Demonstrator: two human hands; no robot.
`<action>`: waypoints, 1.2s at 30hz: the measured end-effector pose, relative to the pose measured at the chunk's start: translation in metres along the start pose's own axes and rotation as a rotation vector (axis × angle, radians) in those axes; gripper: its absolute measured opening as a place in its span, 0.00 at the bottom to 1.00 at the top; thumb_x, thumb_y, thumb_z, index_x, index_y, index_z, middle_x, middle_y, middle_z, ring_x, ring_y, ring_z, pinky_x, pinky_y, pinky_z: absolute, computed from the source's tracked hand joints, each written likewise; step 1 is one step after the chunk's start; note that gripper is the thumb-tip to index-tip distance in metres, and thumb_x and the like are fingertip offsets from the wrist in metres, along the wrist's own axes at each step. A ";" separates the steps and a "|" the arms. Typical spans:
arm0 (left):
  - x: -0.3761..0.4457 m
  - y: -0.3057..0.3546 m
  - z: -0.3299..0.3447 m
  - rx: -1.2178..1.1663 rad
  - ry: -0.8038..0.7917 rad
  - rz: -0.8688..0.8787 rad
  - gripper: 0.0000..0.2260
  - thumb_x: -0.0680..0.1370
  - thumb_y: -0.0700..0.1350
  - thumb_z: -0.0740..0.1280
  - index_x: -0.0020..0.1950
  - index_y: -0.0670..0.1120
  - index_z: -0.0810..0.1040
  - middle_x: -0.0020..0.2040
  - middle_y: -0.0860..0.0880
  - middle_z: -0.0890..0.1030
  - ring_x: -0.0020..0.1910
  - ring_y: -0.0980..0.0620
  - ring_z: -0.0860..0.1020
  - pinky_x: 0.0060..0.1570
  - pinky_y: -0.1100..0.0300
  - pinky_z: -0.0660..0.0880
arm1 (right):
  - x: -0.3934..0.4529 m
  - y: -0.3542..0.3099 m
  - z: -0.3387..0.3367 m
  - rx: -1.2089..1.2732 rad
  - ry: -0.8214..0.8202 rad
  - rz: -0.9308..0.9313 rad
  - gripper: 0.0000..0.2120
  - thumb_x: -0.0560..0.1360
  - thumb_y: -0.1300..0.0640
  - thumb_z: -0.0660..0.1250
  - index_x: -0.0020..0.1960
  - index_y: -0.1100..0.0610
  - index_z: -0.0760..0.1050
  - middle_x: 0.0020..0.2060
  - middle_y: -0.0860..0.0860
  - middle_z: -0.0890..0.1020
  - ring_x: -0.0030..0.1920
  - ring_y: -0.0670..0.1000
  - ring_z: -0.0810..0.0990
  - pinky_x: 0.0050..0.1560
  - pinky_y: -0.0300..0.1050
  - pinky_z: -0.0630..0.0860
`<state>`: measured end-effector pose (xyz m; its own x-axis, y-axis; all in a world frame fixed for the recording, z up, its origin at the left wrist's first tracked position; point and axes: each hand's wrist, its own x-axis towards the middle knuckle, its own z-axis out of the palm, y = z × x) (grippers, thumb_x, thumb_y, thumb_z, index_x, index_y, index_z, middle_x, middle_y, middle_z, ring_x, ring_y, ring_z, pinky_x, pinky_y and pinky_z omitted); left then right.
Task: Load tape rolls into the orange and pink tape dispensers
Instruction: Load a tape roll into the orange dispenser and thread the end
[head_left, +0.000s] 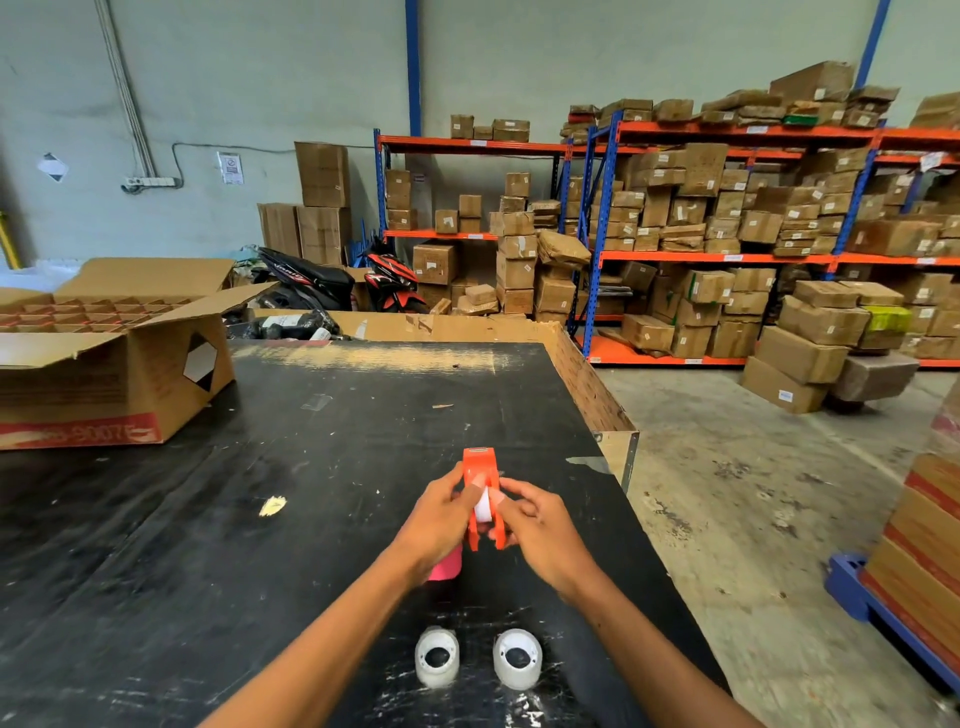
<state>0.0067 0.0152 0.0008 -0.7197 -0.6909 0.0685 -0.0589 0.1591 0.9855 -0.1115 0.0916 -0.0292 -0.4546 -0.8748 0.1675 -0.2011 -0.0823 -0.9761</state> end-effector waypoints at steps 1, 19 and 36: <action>0.000 0.002 -0.001 -0.023 0.022 -0.017 0.12 0.82 0.45 0.57 0.58 0.44 0.77 0.39 0.47 0.82 0.30 0.55 0.80 0.30 0.62 0.76 | 0.001 0.000 0.002 0.019 0.023 -0.002 0.13 0.78 0.55 0.64 0.62 0.52 0.74 0.35 0.51 0.85 0.35 0.47 0.83 0.39 0.42 0.80; -0.012 -0.008 -0.022 -0.223 0.161 -0.171 0.12 0.80 0.43 0.61 0.57 0.57 0.78 0.43 0.47 0.84 0.37 0.52 0.79 0.34 0.61 0.75 | 0.011 0.046 0.003 -0.994 0.185 0.170 0.21 0.75 0.40 0.61 0.51 0.57 0.79 0.52 0.55 0.82 0.54 0.58 0.79 0.46 0.48 0.73; -0.016 -0.006 0.034 -0.365 -0.047 -0.251 0.16 0.77 0.41 0.67 0.64 0.51 0.76 0.47 0.42 0.84 0.36 0.48 0.82 0.35 0.56 0.80 | -0.064 -0.012 -0.061 -0.275 0.033 0.070 0.12 0.71 0.55 0.74 0.50 0.59 0.78 0.38 0.60 0.82 0.34 0.49 0.79 0.38 0.44 0.76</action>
<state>-0.0053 0.0494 -0.0113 -0.7453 -0.6425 -0.1782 0.0068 -0.2746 0.9615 -0.1327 0.1777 -0.0197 -0.5028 -0.8574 0.1097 -0.3941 0.1144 -0.9119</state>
